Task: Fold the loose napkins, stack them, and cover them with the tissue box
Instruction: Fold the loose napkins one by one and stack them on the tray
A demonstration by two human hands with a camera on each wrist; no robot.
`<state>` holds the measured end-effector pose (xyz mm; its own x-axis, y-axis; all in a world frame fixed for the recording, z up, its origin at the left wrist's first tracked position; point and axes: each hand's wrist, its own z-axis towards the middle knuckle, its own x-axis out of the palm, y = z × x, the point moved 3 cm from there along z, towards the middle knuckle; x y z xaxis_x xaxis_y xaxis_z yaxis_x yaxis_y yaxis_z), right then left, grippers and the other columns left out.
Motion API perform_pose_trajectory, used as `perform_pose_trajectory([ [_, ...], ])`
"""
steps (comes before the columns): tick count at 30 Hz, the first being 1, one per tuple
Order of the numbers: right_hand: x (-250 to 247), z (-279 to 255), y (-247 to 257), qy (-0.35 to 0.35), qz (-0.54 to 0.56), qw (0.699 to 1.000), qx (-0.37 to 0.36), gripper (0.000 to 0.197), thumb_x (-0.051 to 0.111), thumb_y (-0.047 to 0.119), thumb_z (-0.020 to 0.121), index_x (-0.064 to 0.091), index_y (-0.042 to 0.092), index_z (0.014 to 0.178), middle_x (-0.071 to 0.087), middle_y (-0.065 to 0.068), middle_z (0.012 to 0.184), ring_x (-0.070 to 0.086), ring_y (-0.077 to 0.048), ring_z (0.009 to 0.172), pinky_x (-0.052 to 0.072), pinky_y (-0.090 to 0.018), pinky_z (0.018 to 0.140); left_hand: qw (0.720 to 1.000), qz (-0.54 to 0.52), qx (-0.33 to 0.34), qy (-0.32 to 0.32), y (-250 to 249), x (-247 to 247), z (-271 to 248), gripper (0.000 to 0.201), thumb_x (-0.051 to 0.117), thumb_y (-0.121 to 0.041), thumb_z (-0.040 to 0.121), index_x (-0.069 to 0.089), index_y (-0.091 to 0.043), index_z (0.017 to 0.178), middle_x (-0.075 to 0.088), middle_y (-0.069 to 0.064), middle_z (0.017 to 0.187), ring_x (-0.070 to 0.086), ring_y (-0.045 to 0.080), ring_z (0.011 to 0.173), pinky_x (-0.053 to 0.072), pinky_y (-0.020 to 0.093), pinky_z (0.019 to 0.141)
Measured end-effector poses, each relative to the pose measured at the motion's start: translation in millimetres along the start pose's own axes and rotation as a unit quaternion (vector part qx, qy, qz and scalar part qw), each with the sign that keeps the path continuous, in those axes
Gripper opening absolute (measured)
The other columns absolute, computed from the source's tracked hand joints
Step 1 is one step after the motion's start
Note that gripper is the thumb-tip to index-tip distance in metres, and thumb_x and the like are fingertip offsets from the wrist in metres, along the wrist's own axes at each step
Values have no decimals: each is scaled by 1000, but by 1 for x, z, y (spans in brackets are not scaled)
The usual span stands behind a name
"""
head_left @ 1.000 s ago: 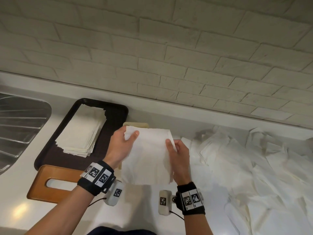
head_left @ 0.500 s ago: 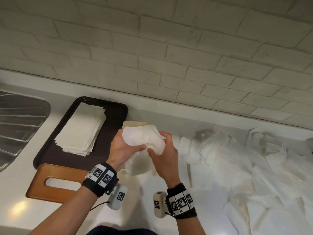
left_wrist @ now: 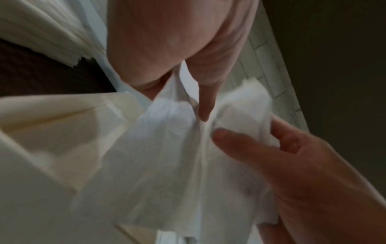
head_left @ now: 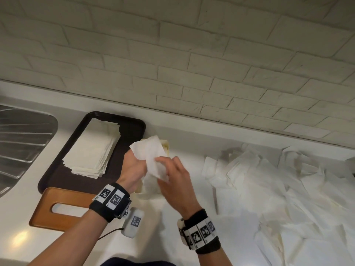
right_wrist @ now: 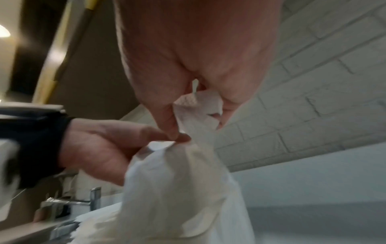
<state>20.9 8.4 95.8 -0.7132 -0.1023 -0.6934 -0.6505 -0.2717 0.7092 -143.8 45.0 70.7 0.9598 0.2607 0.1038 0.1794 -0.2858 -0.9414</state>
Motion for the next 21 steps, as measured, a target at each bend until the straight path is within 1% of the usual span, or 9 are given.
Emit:
perform_pose_trajectory([
  [3, 14, -11, 9, 84, -34, 996, -18, 78, 73, 51, 96, 32, 40, 162, 39, 16, 140, 56, -8, 119, 54, -27, 100, 1000, -19, -13, 11, -6, 1, -5, 11, 80, -21, 87, 75, -14, 94, 75, 17, 86, 72, 40, 83, 60, 45, 67],
  [5, 12, -16, 10, 68, -26, 997, -21, 81, 66, 66, 94, 36, 37, 163, 40, 16, 141, 55, -4, 123, 53, -26, 102, 992, -95, -80, 16, -10, -1, -9, 38, 59, -52, 105, 78, -19, 104, 80, 14, 95, 75, 40, 90, 61, 44, 75],
  [7, 7, -19, 7, -2, 17, 1000, -16, 66, 65, 65, 97, 52, 32, 153, 47, 15, 134, 56, 0, 117, 54, -26, 100, 977, -160, -137, 43, -11, -2, -10, 71, 38, -76, 103, 77, -19, 122, 81, 18, 111, 76, 39, 103, 60, 48, 87],
  [9, 4, -18, -3, -108, 59, 992, 16, 44, 69, 51, 101, 59, 30, 139, 51, 12, 129, 58, -4, 115, 53, -27, 98, 970, -190, -134, 77, -11, -3, -10, 78, 45, -80, 98, 74, -15, 132, 77, 22, 123, 73, 40, 116, 57, 55, 101],
  [11, 3, -14, -12, -137, 120, 980, 81, 38, 70, 43, 103, 53, 35, 136, 53, 10, 129, 59, -8, 114, 53, -27, 96, 980, -151, -98, 83, -10, -4, -10, 70, 73, -66, 91, 70, -12, 136, 74, 23, 128, 71, 43, 121, 54, 64, 107],
  [13, 6, -11, -19, -93, 202, 968, 114, 36, 69, 36, 105, 46, 40, 132, 64, 8, 121, 69, -12, 101, 59, -29, 85, 994, -73, -49, 63, -8, -7, -6, 56, 89, -36, 87, 68, -14, 134, 77, 17, 123, 74, 40, 117, 58, 64, 101],
  [17, 19, -19, -26, -49, 154, 984, 79, 19, 62, 11, 108, 60, 31, 111, 70, 6, 85, 65, -12, 67, 51, -23, 62, 998, 23, 18, 61, -21, -4, 11, 41, 75, -10, 99, 64, -20, 137, 78, 5, 122, 76, 21, 111, 62, 49, 99],
  [19, 28, -18, -30, -33, 132, 984, 113, 19, 62, 7, 107, 68, 25, 109, 67, 10, 83, 65, -5, 68, 47, -12, 63, 990, 111, 78, 48, -34, -5, 25, 42, 70, -10, 103, 59, -24, 142, 74, -3, 125, 71, 1, 109, 58, 25, 96],
  [21, 36, -11, -33, -3, 127, 979, 159, 19, 61, 8, 107, 70, 21, 117, 67, 9, 93, 70, -2, 74, 55, -12, 69, 964, 217, 150, 17, -43, -9, 37, 50, 70, -10, 102, 53, -27, 146, 69, -10, 131, 64, -3, 116, 50, 21, 100],
])
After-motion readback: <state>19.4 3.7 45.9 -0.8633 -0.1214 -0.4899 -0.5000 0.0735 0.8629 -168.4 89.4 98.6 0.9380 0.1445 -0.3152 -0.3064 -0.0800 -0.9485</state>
